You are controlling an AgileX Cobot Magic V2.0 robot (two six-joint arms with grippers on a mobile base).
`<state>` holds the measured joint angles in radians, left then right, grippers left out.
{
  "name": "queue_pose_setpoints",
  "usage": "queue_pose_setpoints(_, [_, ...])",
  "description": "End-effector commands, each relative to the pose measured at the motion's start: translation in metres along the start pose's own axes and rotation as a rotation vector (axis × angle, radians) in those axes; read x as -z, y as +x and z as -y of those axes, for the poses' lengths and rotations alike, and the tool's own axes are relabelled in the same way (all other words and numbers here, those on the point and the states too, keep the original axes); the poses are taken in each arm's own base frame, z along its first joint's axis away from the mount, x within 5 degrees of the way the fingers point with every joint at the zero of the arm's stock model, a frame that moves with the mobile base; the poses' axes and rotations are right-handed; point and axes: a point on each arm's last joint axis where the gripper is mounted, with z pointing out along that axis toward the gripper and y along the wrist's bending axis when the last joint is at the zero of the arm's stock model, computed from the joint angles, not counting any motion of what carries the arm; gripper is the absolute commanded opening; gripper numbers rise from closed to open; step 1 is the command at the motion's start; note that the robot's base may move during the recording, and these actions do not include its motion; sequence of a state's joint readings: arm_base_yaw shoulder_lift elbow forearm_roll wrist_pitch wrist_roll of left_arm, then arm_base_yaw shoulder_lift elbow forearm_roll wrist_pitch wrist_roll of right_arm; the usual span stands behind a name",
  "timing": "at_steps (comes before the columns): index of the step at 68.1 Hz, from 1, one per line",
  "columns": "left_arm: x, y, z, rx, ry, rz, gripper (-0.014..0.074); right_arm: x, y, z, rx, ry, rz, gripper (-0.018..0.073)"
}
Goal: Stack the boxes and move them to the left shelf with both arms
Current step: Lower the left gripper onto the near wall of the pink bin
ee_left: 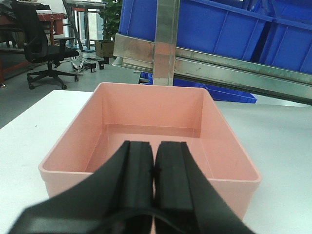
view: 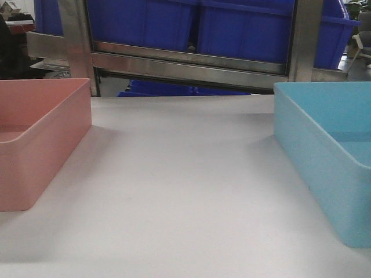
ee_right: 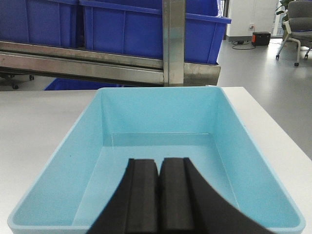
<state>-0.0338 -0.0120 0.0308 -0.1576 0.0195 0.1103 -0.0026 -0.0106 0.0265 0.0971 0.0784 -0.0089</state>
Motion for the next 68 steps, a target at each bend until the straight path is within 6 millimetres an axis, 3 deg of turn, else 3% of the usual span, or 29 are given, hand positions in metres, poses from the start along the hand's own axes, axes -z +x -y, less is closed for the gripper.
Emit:
queue_pose_setpoints(1, [0.001, 0.0, -0.001, 0.002, -0.012, 0.073, -0.0004, 0.001, -0.007, 0.0, 0.001, 0.003, 0.088, 0.0052])
queue_pose_setpoints(26, [0.001, 0.0, -0.001, 0.002, -0.013, 0.076, -0.0004, 0.001, -0.007, 0.0, 0.001, 0.003, 0.088, 0.0052])
queue_pose_setpoints(35, [0.003, -0.015, -0.003, 0.003, -0.032, 0.241, -0.0004, 0.001, -0.007, 0.0, 0.001, 0.003, 0.088, 0.0052])
queue_pose_setpoints(42, [0.005, -0.039, -0.003, 0.015, -0.04, 0.338, -0.0004, 0.001, -0.007, 0.0, 0.001, 0.003, 0.088, 0.0052])
queue_pose_setpoints(55, [-0.01, -0.109, 0.004, -0.082, -0.011, 0.223, 0.0015, 0.001, -0.007, 0.0, 0.001, 0.003, 0.089, 0.0052])
queue_pose_setpoints(62, [-0.036, -0.152, 0.007, -0.106, -0.005, 0.134, 0.0133, 0.001, -0.007, 0.0, 0.001, 0.003, 0.089, 0.0052])
queue_pose_setpoints(68, [-0.064, -0.166, 0.008, -0.106, 0.001, 0.01, 0.029, 0.001, -0.007, 0.0, 0.001, 0.003, 0.089, 0.0052])
